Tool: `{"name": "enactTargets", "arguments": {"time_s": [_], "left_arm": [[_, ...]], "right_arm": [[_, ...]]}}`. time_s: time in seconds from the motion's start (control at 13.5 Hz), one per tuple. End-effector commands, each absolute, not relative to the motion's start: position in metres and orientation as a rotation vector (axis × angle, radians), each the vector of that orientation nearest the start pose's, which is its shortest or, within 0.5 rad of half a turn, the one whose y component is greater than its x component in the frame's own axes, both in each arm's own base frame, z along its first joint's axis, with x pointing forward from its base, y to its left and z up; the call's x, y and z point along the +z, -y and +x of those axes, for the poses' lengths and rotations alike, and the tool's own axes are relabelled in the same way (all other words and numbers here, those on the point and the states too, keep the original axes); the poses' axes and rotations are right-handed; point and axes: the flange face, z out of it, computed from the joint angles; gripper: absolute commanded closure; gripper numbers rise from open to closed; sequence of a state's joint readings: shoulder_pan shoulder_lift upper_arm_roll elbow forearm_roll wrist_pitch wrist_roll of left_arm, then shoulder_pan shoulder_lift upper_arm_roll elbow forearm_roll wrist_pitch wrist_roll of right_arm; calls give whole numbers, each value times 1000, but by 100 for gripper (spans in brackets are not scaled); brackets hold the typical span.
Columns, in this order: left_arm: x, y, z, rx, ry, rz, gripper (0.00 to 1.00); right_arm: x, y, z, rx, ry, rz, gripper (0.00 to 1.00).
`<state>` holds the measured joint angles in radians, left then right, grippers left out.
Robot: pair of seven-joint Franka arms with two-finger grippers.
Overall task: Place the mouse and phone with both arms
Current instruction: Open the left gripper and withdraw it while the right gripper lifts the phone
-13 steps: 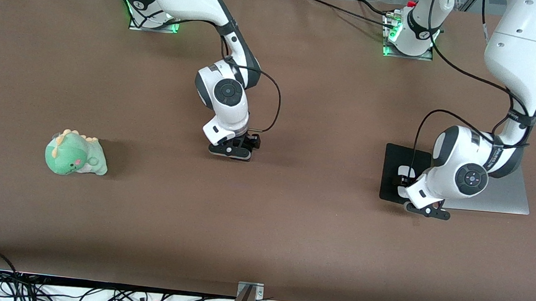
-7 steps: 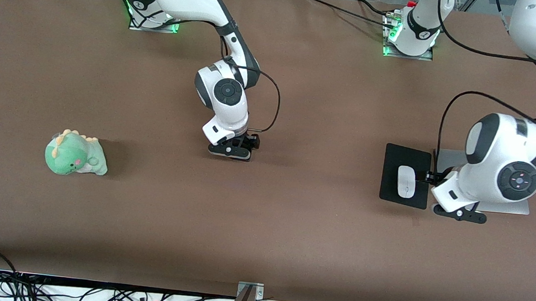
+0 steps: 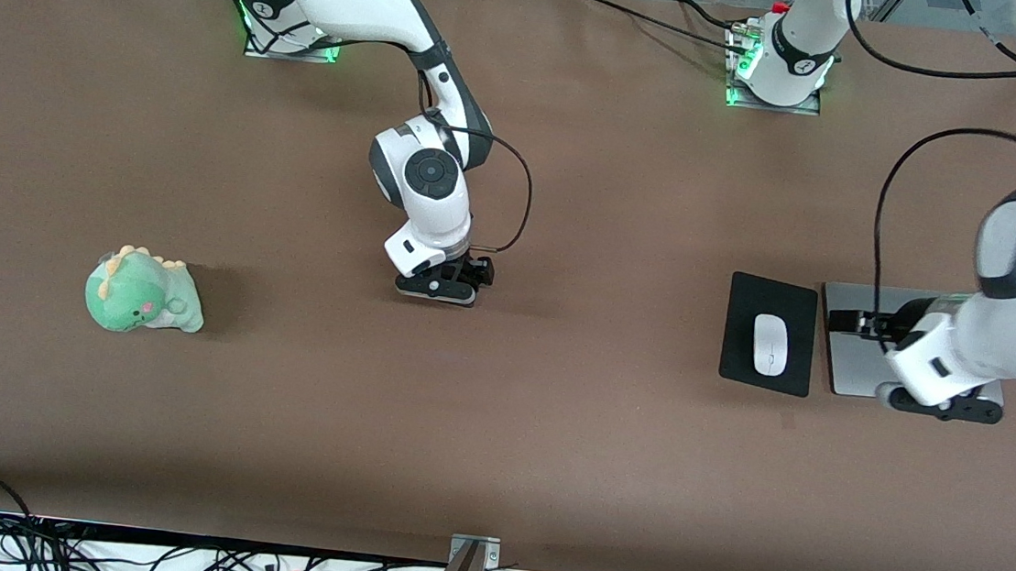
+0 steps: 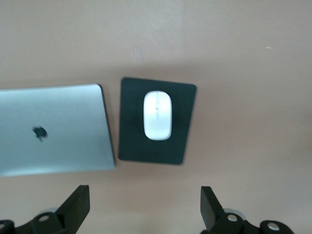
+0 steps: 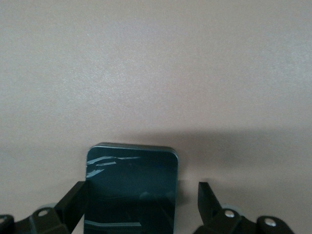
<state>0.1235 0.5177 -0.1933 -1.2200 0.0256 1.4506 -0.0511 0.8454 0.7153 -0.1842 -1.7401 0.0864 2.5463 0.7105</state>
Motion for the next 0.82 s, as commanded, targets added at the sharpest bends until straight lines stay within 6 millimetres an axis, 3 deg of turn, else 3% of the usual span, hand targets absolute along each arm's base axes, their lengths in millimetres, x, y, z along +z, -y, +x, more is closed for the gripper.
{"name": "enactTargets", "arguments": {"time_s": [0.0,0.07,0.22,0.45,0.59,0.74], "left_arm": [[504,-21,676,399,50,-3252,0],[530,-26,672,322,66,-3247,0],[558,-23,663,255,69,-3242,0],[586,-19,649,222,58,-3231,0],[589,-12,638,311,34,-3224,0],[606,5,622,314,-5,-3223,0]], "right_arm": [[173,-430,529,-231,-108,-3116,0],[173,-431,530,-234,-111,-3113,0],[170,-433,531,-239,-103,-3112,0],[173,-433,539,-255,-111,-3102,0],[169,-437,536,-252,-101,-3107,0],[163,-435,535,-246,-95,-3117,3]]}}
